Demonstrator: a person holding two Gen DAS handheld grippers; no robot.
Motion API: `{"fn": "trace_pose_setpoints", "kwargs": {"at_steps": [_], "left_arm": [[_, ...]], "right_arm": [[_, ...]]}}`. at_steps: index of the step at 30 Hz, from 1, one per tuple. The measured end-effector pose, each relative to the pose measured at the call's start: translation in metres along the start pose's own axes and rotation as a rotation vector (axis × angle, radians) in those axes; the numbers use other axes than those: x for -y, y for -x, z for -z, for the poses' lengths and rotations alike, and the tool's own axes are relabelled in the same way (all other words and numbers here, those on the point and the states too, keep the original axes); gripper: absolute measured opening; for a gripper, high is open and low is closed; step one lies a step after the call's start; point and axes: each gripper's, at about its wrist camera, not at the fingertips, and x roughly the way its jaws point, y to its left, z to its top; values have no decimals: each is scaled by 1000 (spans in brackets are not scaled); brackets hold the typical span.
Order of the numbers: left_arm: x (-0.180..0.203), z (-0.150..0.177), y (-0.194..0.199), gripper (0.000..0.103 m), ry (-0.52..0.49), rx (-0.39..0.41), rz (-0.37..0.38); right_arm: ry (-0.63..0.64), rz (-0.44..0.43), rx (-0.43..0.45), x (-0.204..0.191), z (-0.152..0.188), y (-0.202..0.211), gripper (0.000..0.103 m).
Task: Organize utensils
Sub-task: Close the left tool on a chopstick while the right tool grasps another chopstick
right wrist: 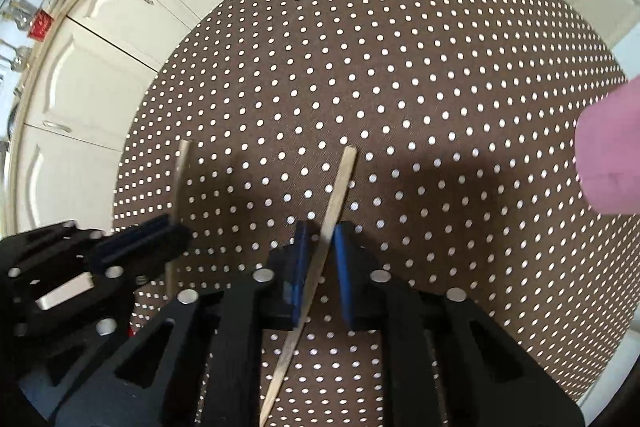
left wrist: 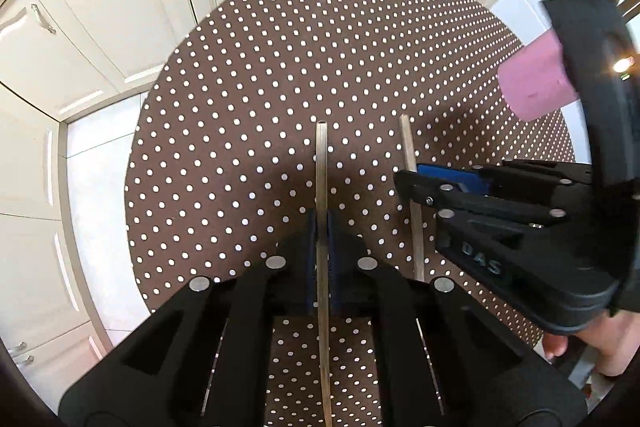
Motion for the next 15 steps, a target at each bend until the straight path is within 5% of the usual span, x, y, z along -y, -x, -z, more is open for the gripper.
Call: {"fn": "trace_pose_setpoints", "kwargs": {"at_steps": [7, 15], "left_arm": [[20, -1, 21, 6, -24, 47, 6], [32, -2, 77, 6, -67, 161, 18]], "right_arm": [[-23, -45, 40, 4, 4, 14, 5], [-33, -82, 209, 1, 16, 81, 5]]}}
